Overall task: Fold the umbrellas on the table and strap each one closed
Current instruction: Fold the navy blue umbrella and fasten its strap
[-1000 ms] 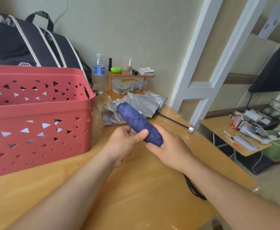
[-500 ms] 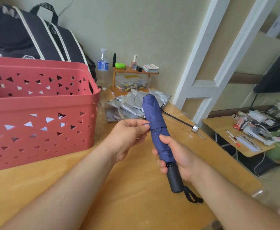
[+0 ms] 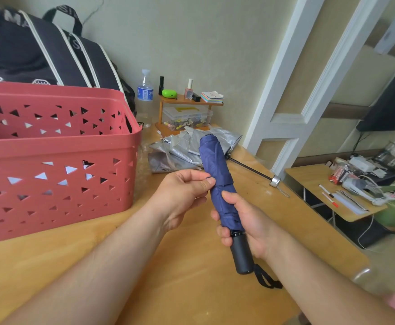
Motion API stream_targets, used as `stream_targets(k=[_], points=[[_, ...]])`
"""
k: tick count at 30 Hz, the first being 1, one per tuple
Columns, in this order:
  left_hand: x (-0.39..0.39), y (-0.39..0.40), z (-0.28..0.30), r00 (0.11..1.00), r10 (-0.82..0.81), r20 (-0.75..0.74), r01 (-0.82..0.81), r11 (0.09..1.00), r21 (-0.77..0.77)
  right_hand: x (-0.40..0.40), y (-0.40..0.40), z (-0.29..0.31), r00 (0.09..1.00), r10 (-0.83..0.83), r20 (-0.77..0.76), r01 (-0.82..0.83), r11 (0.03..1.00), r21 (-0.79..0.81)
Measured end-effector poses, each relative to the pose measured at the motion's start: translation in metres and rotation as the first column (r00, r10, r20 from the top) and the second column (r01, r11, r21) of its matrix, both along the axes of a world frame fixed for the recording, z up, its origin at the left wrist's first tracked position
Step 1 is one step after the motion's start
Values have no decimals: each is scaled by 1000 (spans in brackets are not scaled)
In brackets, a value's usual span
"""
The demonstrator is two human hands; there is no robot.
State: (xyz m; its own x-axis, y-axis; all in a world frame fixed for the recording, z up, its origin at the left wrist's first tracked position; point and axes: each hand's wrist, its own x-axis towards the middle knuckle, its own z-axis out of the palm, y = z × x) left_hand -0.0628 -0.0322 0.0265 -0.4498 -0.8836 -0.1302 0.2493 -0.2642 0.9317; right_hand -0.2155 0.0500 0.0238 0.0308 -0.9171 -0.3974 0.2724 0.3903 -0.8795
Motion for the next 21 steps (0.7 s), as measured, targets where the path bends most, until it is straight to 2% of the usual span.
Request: stream_targets(k=[7,9,11,15,18,21], points=[[3,-4,0,997,67,28,-68,997,48,6,-2,3,997,68,-34,-67,997,33],[6,-6,2,998,68,11,-69,995,66,10,-5,7,996,89,-2,-89,996,28],[11,-10,5,1000,28,-14,-28,999,34,13,-7,11,992,119,49,-120,993,13],[27,-17,12,982,-171,-79,161,979,-123,23,-6,12,967,217,132,-219,976,-4],[34,-19,12,974,-193,-123,170,970,-176,30,-3,6,970,238,58,-240,971,25],[32,-19,15,983,-117,-142,73,956,-283,33,-3,3,975,192,-113,-185,980,70]])
